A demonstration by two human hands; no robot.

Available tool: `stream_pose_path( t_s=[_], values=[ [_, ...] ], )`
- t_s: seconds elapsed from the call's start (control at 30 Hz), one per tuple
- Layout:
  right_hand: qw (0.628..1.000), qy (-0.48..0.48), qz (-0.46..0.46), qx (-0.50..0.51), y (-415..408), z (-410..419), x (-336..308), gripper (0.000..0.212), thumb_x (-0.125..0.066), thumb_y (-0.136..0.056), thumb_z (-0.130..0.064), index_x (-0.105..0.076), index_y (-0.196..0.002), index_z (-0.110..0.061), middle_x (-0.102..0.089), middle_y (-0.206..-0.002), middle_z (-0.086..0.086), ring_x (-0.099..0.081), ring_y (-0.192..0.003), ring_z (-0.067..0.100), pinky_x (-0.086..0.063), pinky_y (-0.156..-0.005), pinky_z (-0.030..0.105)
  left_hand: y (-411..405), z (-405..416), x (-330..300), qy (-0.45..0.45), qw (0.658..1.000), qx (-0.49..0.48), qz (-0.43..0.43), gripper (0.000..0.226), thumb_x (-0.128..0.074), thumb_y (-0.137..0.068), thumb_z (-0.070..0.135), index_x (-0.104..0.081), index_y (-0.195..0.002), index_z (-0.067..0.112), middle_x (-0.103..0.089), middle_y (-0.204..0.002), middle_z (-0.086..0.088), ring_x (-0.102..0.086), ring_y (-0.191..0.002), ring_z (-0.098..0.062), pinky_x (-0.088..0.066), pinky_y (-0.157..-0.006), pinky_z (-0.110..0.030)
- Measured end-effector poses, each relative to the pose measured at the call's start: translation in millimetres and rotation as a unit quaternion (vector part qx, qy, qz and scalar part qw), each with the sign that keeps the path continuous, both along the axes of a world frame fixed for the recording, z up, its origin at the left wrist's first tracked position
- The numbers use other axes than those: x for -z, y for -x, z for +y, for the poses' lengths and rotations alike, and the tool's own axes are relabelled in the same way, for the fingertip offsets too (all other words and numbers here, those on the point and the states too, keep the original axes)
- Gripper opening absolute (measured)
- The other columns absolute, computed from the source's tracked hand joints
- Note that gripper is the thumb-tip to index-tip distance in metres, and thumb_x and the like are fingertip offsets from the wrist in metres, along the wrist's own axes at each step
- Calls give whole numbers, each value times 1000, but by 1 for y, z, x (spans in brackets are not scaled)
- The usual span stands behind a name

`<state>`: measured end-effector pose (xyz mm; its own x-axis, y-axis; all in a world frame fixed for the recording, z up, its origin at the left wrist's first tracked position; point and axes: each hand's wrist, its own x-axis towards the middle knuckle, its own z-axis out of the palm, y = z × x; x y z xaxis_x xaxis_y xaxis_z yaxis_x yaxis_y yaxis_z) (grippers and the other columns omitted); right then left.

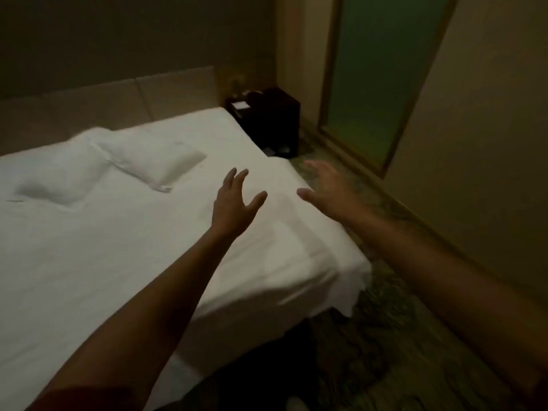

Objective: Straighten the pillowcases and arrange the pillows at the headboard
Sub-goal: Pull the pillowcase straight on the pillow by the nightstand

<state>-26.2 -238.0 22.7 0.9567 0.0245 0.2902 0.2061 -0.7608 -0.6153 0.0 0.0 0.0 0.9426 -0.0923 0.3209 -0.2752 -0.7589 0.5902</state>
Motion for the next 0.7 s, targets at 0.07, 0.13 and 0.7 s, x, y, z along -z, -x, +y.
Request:
stream_pose_path(
  t_s=[0.07, 0.13, 0.7],
  values=[
    [993, 20, -87, 71, 49, -81, 12, 59, -65, -88, -42, -53, -142, -21, -52, -147, 6, -45, -135, 24, -32, -111, 33, 32, -91, 20, -54, 995, 73, -52, 66, -56, -92, 56, -37, -150, 29, -26, -162, 0, -26, -148, -27, -30, -115, -49],
    [988, 26, -114, 104, 90, -144, 28, 52, -60, -90, -44, -56, -138, -25, -54, -145, 3, -43, -136, 23, -29, -108, 32, 61, -155, 41, -100, 985, 106, -88, 63, -52, -94, 56, -37, -149, 30, -28, -161, -1, -22, -150, -29, -28, -115, -53],
    [952, 193, -211, 107, 106, -502, 64, 70, -56, -91, -50, -39, -152, -19, -27, -165, 6, -18, -155, 30, -25, -116, 59, 68, -542, 85, 4, 962, 81, -260, 60, -61, -95, 48, -42, -147, 27, -23, -163, -10, -12, -151, -37, -17, -113, -67]
  ],
)
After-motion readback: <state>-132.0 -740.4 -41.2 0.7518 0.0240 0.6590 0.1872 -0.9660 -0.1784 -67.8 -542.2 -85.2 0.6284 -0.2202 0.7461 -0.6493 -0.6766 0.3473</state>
